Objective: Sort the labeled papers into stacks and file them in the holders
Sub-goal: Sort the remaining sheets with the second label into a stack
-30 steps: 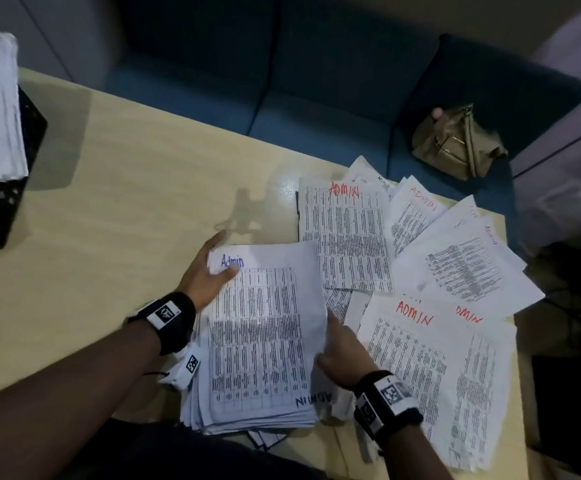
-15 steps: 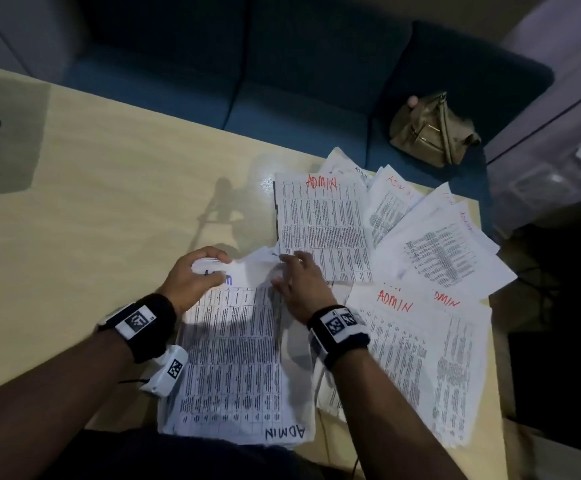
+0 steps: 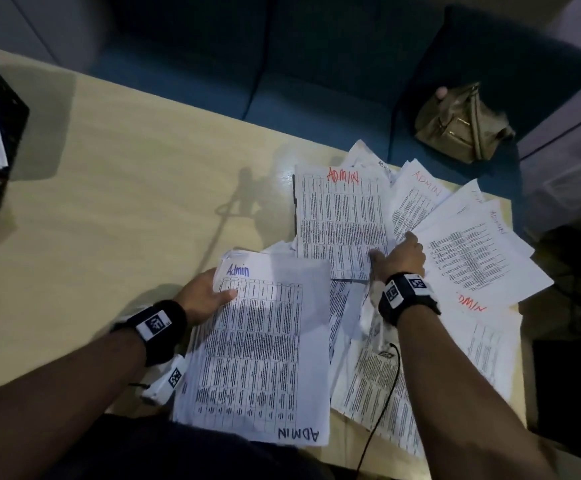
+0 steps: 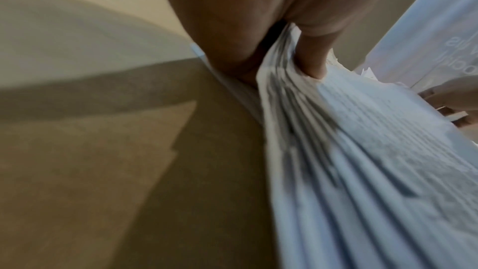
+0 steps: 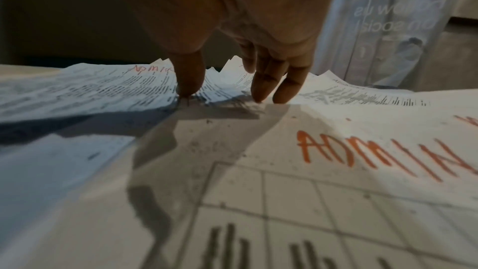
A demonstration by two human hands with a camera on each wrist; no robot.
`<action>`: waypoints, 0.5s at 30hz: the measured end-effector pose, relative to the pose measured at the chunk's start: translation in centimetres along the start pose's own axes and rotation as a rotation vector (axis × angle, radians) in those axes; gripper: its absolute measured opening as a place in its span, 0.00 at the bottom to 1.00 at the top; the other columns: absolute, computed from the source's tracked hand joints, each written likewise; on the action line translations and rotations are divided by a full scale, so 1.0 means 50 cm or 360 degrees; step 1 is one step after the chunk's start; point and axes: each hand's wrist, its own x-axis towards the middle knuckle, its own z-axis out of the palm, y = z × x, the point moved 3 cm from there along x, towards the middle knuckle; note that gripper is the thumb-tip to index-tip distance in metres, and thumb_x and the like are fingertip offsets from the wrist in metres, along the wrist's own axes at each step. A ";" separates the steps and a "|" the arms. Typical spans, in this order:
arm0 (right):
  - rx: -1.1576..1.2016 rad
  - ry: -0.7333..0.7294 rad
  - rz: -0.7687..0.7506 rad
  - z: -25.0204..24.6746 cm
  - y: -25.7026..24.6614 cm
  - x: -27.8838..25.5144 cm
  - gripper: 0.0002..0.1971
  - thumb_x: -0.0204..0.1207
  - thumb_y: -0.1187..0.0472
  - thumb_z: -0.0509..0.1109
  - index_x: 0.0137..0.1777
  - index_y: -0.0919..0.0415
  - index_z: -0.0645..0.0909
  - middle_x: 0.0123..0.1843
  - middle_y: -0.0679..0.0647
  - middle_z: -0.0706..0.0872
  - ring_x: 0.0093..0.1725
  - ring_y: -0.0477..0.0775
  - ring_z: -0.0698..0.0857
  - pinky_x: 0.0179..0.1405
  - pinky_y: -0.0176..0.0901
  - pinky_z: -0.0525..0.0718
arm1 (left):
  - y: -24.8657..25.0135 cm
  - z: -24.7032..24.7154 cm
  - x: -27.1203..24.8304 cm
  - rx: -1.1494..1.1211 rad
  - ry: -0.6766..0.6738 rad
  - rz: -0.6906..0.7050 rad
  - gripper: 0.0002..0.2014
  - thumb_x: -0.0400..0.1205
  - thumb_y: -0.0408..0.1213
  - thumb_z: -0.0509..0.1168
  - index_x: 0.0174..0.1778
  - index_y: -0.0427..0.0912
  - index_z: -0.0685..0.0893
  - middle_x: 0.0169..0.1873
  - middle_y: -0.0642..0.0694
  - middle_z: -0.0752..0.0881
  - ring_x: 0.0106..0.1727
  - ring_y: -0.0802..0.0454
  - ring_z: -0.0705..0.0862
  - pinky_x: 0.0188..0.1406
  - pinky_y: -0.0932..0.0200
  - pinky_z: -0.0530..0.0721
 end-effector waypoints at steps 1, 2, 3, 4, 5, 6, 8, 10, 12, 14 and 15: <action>-0.0061 0.0024 0.0040 0.000 -0.001 0.002 0.42 0.70 0.49 0.77 0.78 0.64 0.60 0.75 0.65 0.68 0.75 0.67 0.66 0.71 0.62 0.69 | -0.001 0.000 0.000 -0.0011 -0.0004 0.0000 0.12 0.82 0.37 0.67 0.57 0.59 0.80 0.52 0.53 0.89 0.55 0.50 0.87 0.63 0.47 0.81; -0.0135 0.0039 0.0089 0.000 -0.001 0.003 0.42 0.69 0.47 0.78 0.76 0.64 0.62 0.74 0.65 0.68 0.75 0.67 0.66 0.70 0.63 0.69 | 0.000 0.000 0.000 -0.0022 -0.0014 0.0003 0.13 0.83 0.36 0.67 0.57 0.60 0.80 0.52 0.54 0.89 0.56 0.51 0.87 0.63 0.48 0.81; -0.0186 0.0044 0.0130 0.002 -0.001 0.004 0.42 0.68 0.45 0.78 0.75 0.64 0.63 0.73 0.65 0.68 0.74 0.68 0.66 0.70 0.64 0.70 | -0.001 0.001 0.000 -0.0027 -0.0017 0.0013 0.14 0.83 0.36 0.67 0.58 0.60 0.79 0.53 0.55 0.88 0.57 0.51 0.86 0.63 0.49 0.80; -0.0178 0.0023 0.0142 0.004 -0.003 0.006 0.42 0.68 0.46 0.78 0.75 0.65 0.63 0.73 0.65 0.67 0.74 0.68 0.66 0.70 0.63 0.70 | 0.001 0.000 -0.001 -0.0024 -0.0015 0.0019 0.14 0.82 0.36 0.67 0.59 0.60 0.79 0.54 0.54 0.88 0.58 0.51 0.86 0.64 0.48 0.80; -0.0101 -0.0018 0.0112 0.008 -0.009 0.009 0.42 0.69 0.50 0.79 0.76 0.65 0.61 0.74 0.66 0.67 0.74 0.68 0.67 0.70 0.62 0.71 | -0.001 -0.001 0.001 -0.0020 -0.0011 0.0023 0.15 0.82 0.36 0.67 0.61 0.59 0.79 0.54 0.53 0.88 0.58 0.50 0.86 0.65 0.47 0.80; 0.0024 -0.0063 0.0074 0.010 -0.019 0.010 0.41 0.71 0.56 0.78 0.79 0.64 0.59 0.76 0.66 0.67 0.75 0.68 0.69 0.71 0.59 0.72 | -0.001 -0.001 0.000 -0.0011 -0.0013 0.0023 0.15 0.82 0.36 0.67 0.62 0.58 0.79 0.55 0.52 0.89 0.58 0.50 0.86 0.66 0.46 0.80; 0.0280 -0.0163 0.0037 0.013 -0.034 0.009 0.39 0.76 0.64 0.73 0.82 0.61 0.54 0.77 0.66 0.69 0.74 0.67 0.73 0.70 0.55 0.75 | -0.001 -0.002 0.000 -0.0004 -0.0024 0.0028 0.16 0.82 0.35 0.67 0.64 0.57 0.79 0.56 0.51 0.89 0.58 0.50 0.86 0.66 0.44 0.80; 0.0387 -0.0188 -0.0015 0.003 -0.040 -0.005 0.33 0.78 0.63 0.70 0.80 0.61 0.60 0.72 0.66 0.77 0.68 0.66 0.79 0.64 0.52 0.79 | -0.004 -0.002 -0.001 -0.0006 -0.0022 0.0028 0.17 0.82 0.35 0.67 0.67 0.53 0.79 0.56 0.51 0.89 0.58 0.49 0.86 0.67 0.43 0.80; 0.0515 -0.0074 -0.0072 -0.022 -0.026 -0.019 0.23 0.79 0.60 0.69 0.72 0.64 0.73 0.64 0.63 0.83 0.61 0.63 0.83 0.55 0.47 0.81 | 0.002 -0.001 -0.007 -0.0017 -0.0010 0.0032 0.18 0.83 0.34 0.66 0.69 0.51 0.79 0.57 0.51 0.88 0.59 0.48 0.86 0.68 0.43 0.79; 0.0704 0.0001 -0.0045 -0.056 0.017 -0.033 0.19 0.79 0.57 0.67 0.67 0.65 0.77 0.60 0.62 0.85 0.57 0.63 0.84 0.55 0.49 0.82 | 0.006 0.002 -0.011 -0.0023 0.0015 0.0023 0.18 0.83 0.33 0.65 0.70 0.50 0.78 0.58 0.51 0.86 0.60 0.47 0.85 0.69 0.43 0.78; 0.0752 0.0012 -0.0015 -0.073 0.051 -0.043 0.18 0.80 0.57 0.67 0.67 0.64 0.77 0.57 0.62 0.86 0.54 0.62 0.85 0.52 0.50 0.83 | 0.007 0.004 -0.013 -0.0048 0.0030 0.0013 0.18 0.84 0.33 0.64 0.69 0.51 0.78 0.58 0.51 0.86 0.60 0.47 0.84 0.69 0.43 0.78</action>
